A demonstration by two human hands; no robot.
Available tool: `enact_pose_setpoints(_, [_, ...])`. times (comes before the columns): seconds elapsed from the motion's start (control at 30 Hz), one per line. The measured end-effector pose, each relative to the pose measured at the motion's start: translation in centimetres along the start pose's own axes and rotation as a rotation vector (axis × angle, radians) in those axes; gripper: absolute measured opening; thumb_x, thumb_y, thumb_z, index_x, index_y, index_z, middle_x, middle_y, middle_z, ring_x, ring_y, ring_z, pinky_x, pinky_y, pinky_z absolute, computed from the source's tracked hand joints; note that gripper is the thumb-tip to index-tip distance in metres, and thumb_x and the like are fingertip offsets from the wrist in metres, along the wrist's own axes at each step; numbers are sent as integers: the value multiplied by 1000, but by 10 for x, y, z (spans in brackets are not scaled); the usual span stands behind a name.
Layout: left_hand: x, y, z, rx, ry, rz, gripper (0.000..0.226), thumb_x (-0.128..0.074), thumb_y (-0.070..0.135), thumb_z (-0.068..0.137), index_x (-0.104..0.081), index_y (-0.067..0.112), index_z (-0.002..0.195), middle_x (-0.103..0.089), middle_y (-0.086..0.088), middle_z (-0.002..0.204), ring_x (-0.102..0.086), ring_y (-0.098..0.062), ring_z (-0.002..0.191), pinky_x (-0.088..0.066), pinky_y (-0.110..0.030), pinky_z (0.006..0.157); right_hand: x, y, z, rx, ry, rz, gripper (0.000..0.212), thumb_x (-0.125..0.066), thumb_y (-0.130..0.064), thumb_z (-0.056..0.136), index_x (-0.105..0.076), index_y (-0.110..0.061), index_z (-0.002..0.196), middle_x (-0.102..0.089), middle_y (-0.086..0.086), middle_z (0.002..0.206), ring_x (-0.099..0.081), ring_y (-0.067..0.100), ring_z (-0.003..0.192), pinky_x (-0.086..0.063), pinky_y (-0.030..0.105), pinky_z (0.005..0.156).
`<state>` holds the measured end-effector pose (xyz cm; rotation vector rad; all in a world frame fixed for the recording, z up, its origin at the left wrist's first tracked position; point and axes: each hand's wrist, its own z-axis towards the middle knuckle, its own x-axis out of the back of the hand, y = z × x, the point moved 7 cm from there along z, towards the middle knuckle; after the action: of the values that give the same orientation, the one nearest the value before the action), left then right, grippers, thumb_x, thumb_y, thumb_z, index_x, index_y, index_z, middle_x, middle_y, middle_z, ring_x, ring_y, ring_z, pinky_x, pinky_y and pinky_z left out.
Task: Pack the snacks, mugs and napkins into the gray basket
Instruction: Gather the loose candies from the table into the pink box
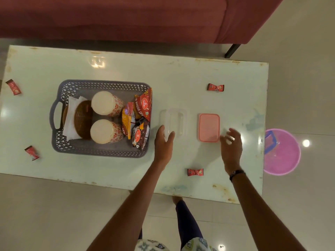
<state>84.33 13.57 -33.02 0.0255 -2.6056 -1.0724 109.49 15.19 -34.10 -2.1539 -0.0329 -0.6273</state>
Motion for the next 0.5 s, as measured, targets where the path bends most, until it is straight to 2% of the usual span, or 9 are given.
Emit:
enact_pose_setpoints(0.03, [1,-7,-9,-5,46,8,53,-48,26,95,-31,13,142,-36,-7,149,-38,-21,134,-34,-39,111,-1,11,-14,10,-34,-60,39,-64,-7,86,-52,-8,123,-57,13,123,-56,20,101,-43,23,82])
enact_pose_setpoints(0.1, [1,-24,-28,-9,98,30,48,-49,25,94,-37,10,138,-44,-8,143,-45,-21,127,-40,-38,106,-16,29,-48,84,-237,-183,34,-70,-10,82,-59,-10,115,-58,9,115,-56,22,100,-43,24,82])
enact_pose_setpoints(0.2, [-5,-46,-49,-32,85,103,45,-51,27,93,-40,14,134,-47,-4,138,-47,-16,121,-45,-41,102,-38,45,-97,315,-493,-455,39,-78,-16,74,-63,-17,110,-55,-5,109,-49,13,100,-38,12,84])
enact_pose_setpoints(0.27, [-9,-56,-57,-53,59,150,44,-51,29,92,-40,17,133,-47,0,137,-47,-13,120,-47,-42,99,-44,49,-109,407,-515,-590,31,-77,-20,75,-65,-18,104,-58,-6,104,-50,13,98,-43,14,79])
enact_pose_setpoints(0.33, [-11,-58,-64,-79,46,182,41,-51,29,92,-42,20,131,-49,2,135,-49,-12,120,-50,-40,96,-46,45,-109,416,-499,-629,19,-70,-23,82,-67,-16,100,-61,-4,100,-54,15,95,-51,24,75])
enact_pose_setpoints(0.5, [-5,-24,-73,-288,126,119,29,-51,22,93,-49,24,122,-56,11,123,-55,0,106,-55,-23,79,-51,-21,-89,515,-380,-416,20,-67,-24,84,-69,-15,102,-64,-1,92,-58,15,84,-53,30,74])
